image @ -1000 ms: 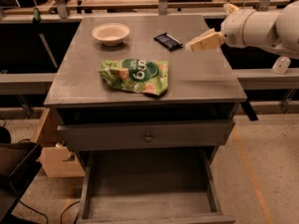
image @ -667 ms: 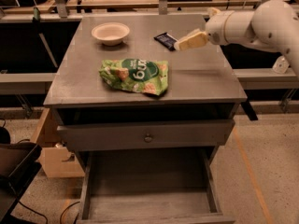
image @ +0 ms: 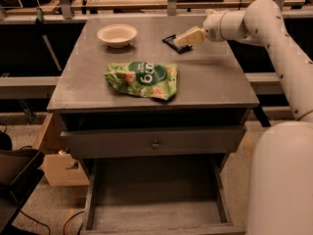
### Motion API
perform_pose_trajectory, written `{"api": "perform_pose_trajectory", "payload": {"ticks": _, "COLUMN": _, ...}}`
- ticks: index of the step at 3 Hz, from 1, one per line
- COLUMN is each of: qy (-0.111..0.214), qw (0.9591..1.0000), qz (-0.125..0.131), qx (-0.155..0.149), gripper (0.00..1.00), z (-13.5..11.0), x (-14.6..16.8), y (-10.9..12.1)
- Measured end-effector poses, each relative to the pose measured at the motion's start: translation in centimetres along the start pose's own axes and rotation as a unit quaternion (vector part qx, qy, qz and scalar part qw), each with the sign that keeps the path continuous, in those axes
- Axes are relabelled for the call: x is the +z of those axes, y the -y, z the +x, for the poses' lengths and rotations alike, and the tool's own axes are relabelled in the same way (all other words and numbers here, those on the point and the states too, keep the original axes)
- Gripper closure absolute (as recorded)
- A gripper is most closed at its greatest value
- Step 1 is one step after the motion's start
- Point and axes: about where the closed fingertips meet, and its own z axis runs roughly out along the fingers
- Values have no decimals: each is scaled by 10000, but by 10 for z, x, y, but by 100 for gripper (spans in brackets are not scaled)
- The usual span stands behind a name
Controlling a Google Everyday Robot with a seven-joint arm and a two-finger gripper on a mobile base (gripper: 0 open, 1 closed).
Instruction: Place rxbar blueberry into middle drawer
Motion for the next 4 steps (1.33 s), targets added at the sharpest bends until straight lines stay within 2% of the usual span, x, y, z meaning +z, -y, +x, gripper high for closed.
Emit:
{"api": "perform_pose_trajectory", "payload": {"ticks": 2, "qy": -38, "qw": 9998, "qz": 12, "qx": 201, "gripper": 0, "z": 10, "x": 24, "y": 6}}
{"api": "perform_pose_trajectory", "payload": {"ticks": 3, "qy": -60, "qw": 9994, "qz": -62, "qx": 331, "gripper": 0, "z": 17, "x": 32, "y": -4}}
{"api": "perform_pose_trajectory", "payload": {"ticks": 4, "qy": -152, "qw": 9986, "qz": -202, "qx": 465, "gripper": 0, "z": 26, "x": 38, "y": -24}}
